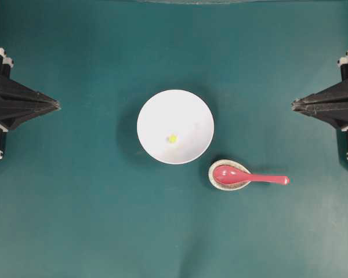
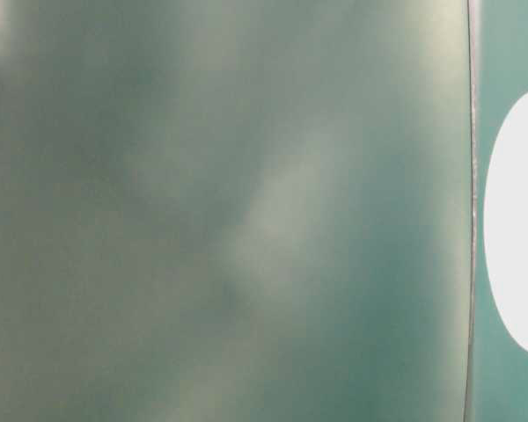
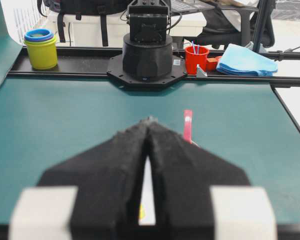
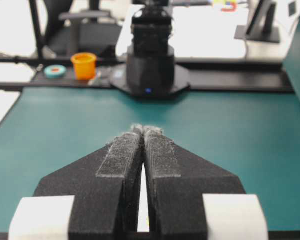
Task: Scoop the yellow hexagonal prism block from the bowl with a spoon using the right arm.
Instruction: 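Move the right gripper toward the pink spoon handle on the spoon rest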
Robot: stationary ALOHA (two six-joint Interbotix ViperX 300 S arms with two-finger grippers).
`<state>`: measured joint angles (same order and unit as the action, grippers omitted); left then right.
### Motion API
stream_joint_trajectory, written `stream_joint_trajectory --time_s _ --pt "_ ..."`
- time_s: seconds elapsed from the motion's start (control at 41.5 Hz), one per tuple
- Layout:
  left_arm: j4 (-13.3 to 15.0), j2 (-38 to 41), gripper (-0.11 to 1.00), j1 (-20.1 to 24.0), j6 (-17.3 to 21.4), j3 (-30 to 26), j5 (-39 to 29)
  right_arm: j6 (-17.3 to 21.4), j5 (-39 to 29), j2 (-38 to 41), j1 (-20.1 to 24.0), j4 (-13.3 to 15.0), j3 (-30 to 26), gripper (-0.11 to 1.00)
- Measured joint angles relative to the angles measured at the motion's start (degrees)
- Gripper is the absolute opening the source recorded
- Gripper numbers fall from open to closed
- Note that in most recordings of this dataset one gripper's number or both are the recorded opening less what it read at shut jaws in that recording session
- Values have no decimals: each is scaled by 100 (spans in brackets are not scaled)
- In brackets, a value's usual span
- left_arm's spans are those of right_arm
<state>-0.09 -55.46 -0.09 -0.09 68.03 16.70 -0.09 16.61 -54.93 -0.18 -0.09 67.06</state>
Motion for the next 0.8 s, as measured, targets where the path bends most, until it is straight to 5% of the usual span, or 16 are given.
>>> stream_joint_trajectory --time_s 0.482,0.796 --pt "-9 0 0 -26 -97 -35 -229 35 -9 79 0 -167 0 3" --pt "-9 -88 0 -26 -97 -44 -229 70 -26 79 0 -290 -26 42"
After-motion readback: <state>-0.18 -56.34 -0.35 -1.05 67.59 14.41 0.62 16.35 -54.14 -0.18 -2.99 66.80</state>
